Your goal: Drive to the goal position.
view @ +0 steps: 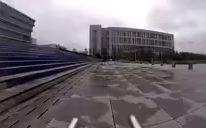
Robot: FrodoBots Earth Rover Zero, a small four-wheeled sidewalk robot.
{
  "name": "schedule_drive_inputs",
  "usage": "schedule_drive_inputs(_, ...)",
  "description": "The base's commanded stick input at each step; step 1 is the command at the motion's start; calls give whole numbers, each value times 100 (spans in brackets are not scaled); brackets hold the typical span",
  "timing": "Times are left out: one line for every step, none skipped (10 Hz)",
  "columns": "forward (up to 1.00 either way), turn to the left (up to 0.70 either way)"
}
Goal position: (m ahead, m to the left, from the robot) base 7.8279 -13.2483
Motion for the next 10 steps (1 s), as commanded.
schedule_drive_inputs(0, 0)
schedule_drive_inputs(0, 0)
schedule_drive_inputs(0, 0)
schedule_drive_inputs(0, 0)
schedule_drive_inputs(0, 0)
schedule_drive_inputs(0, 0)
schedule_drive_inputs(0, 0)
schedule_drive_inputs(0, 0)
schedule_drive_inputs(0, 0)
schedule_drive_inputs(23, 0)
